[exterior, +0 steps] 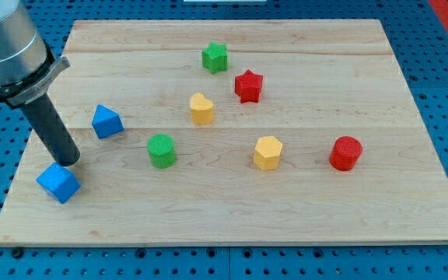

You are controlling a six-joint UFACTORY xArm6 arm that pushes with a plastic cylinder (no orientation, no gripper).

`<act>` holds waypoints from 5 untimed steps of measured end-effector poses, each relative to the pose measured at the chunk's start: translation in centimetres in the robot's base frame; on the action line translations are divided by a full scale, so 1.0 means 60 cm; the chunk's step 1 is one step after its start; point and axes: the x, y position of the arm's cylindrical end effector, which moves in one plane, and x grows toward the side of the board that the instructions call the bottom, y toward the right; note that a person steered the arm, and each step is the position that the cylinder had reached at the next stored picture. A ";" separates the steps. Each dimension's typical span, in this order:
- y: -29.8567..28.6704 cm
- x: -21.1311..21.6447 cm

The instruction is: Move the blue triangle close to the blue cube

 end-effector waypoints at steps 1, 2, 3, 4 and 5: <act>0.113 -0.032; 0.141 -0.105; 0.107 -0.142; 0.084 -0.095; 0.073 -0.112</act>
